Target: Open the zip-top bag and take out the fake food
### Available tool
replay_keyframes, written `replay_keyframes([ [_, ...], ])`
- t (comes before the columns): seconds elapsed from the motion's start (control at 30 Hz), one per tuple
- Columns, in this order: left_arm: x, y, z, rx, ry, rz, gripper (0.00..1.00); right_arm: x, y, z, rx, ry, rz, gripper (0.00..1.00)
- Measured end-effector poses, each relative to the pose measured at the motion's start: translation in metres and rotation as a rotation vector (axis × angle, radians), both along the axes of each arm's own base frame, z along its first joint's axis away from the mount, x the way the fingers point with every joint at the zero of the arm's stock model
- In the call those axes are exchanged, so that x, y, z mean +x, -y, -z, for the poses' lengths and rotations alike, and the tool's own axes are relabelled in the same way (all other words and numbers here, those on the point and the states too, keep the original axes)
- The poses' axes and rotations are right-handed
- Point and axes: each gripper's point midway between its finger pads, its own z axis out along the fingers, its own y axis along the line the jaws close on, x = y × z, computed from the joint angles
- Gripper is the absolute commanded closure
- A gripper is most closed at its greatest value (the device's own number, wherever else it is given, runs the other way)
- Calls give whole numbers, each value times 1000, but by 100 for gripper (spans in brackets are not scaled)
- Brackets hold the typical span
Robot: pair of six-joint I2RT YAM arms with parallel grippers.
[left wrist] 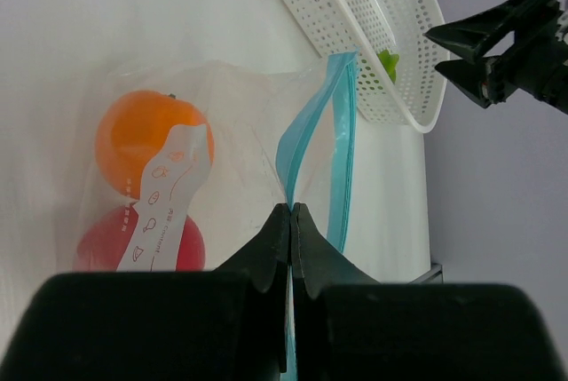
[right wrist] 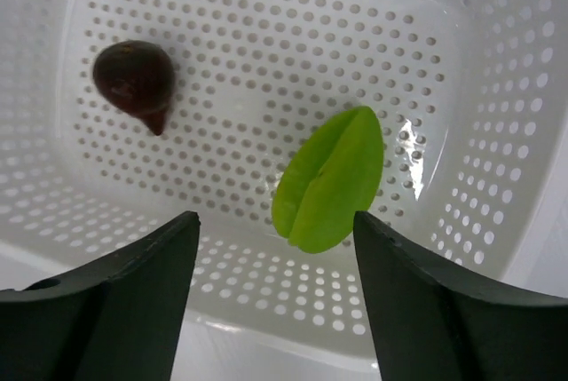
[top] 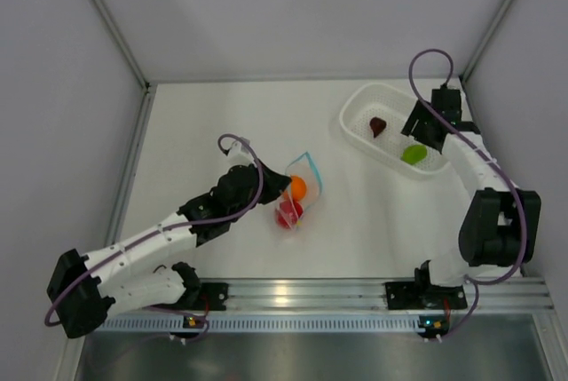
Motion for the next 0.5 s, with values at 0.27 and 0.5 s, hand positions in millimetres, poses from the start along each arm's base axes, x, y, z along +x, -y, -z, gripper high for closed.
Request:
replay_keyframes([
  [0.27,4,5,-2,11,-2,4,100,-32,-72,-88,144,248,-199,50],
  [0.5,7,9,3,24,-17,4,100,-88,-175,-115,316,315,-491,59],
])
